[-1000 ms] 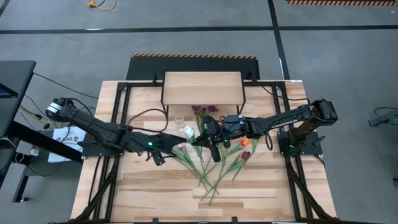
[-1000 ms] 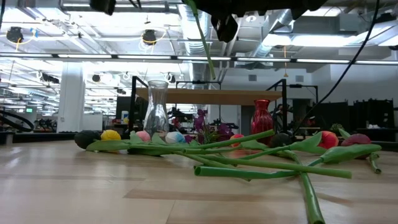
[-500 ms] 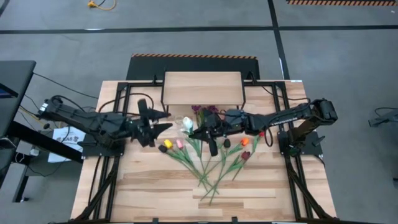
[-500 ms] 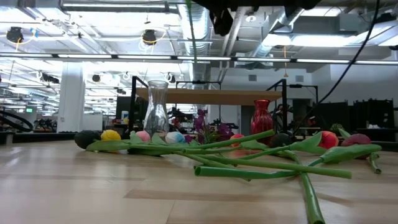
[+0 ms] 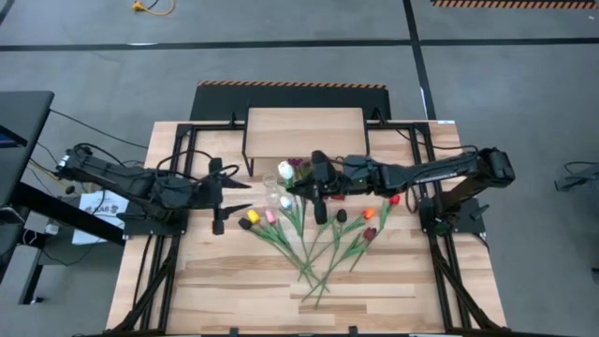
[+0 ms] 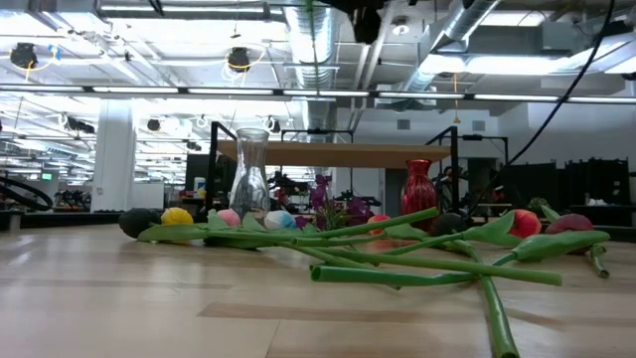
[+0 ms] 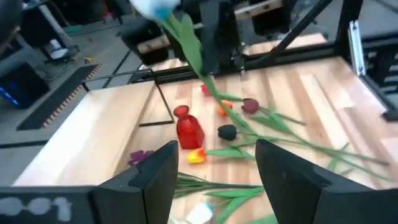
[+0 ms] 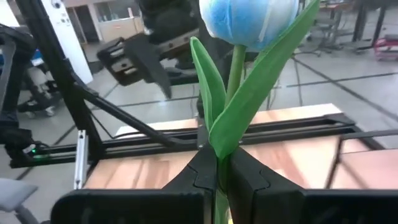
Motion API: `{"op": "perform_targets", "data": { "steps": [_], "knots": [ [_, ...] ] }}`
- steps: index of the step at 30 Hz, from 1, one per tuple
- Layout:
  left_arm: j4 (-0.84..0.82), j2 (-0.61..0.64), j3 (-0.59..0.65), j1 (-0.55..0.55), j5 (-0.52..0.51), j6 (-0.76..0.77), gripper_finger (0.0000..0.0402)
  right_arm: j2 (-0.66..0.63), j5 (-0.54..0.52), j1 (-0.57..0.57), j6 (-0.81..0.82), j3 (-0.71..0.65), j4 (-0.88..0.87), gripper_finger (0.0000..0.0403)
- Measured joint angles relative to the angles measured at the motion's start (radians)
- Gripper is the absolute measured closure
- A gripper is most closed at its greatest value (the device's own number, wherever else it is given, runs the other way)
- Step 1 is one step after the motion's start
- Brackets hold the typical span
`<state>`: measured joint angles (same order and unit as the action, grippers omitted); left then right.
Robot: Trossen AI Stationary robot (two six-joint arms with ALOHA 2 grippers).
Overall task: Pick and place flowers into a vace then onto a shelf
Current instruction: Put the left white blue flower into the red flower vase
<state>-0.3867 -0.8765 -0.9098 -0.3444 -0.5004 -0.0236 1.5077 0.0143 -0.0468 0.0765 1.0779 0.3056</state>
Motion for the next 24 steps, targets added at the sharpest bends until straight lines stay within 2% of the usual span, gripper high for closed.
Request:
{"op": "perform_targets", "data": {
  "steps": [4,6,9,15,20,24],
  "knots": [
    [0.013,0.086,0.055,-0.008,-0.124,0.03,0.0196,-0.075,-0.019,0.013,-0.044,0.0,-0.098,0.0391],
    [0.052,0.143,0.099,-0.007,-0.151,0.036,0.0196,-0.12,-0.055,0.018,-0.072,0.0,-0.147,0.0391],
    [0.161,0.235,0.177,-0.007,-0.142,0.035,0.0196,-0.192,-0.1,0.032,-0.112,-0.006,-0.211,0.0391],
    [0.365,0.387,0.338,-0.005,-0.137,0.009,0.0196,-0.34,-0.095,0.087,-0.197,-0.092,-0.217,0.0391],
    [0.586,0.442,0.44,-0.006,-0.141,-0.069,0.0196,-0.463,-0.093,0.169,-0.208,-0.235,-0.209,0.0391],
    [0.682,0.44,0.468,-0.006,-0.133,-0.147,0.0196,-0.558,-0.091,0.24,-0.156,-0.364,-0.104,0.0391]
  ]
}}
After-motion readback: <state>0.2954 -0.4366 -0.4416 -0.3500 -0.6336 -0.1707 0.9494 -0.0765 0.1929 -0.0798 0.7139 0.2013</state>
